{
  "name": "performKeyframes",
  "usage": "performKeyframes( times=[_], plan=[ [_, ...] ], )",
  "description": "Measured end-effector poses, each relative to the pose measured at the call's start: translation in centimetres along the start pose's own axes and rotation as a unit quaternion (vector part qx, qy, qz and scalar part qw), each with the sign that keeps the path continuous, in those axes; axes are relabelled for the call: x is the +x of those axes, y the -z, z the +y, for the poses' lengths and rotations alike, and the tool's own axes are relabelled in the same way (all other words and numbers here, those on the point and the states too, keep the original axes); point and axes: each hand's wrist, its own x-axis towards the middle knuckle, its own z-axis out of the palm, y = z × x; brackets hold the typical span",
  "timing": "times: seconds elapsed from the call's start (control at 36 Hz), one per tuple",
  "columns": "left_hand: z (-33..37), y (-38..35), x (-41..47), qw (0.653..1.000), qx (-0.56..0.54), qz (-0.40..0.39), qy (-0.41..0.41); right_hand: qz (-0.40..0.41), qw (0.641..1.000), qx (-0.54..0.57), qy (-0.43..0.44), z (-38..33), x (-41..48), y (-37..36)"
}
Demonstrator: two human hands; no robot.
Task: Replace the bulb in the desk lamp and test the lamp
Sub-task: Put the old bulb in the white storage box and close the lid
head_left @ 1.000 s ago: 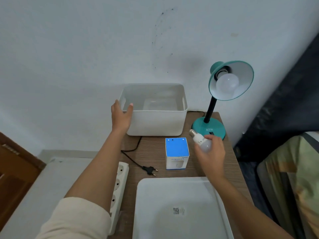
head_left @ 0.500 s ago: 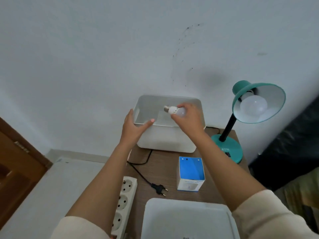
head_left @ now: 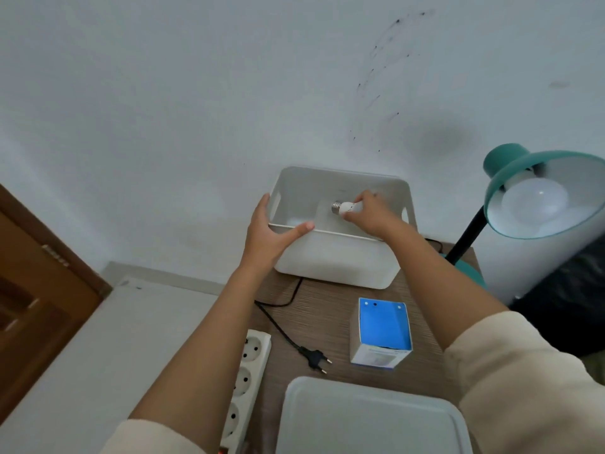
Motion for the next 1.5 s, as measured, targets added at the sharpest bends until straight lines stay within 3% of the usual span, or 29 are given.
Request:
performKeyframes(
  times=[0.17,0.67,1.03,1.17,1.33,1.5],
  plan=[
    [-0.1,-0.1,-0.1,1.0,-0.012,0.005,0.003,-0.048,0.998,-0.045,0.012,0.4,-0.5,0.7],
    [0.9,0.1,-0.8,0.999,0.039,-0.003,0.022,0.0,0.999,-0.032,0.014,0.3,-2.9,2.9],
    [0.5,0.6,-12.8,0.985,0.16,0.012,-0.068,0.105,0.992,0.018,0.07,2.7,-17.3,5.0],
    [-1.7,-0.5,-20.4,0.98,0.183,-0.025,-0.079,0.13,0.99,0.041,0.032,6.7,-24.4,2.3],
    [-6.9,-0.9,-27.6,0.96,0.27,-0.074,-0.03,0.092,0.994,0.026,-0.045,12.9,-31.7,-2.8],
    [-9.1,-0.7,-30.6,0.939,0.339,-0.062,-0.015,0.063,0.993,0.013,-0.098,16.9,-35.8,-6.8]
  ],
)
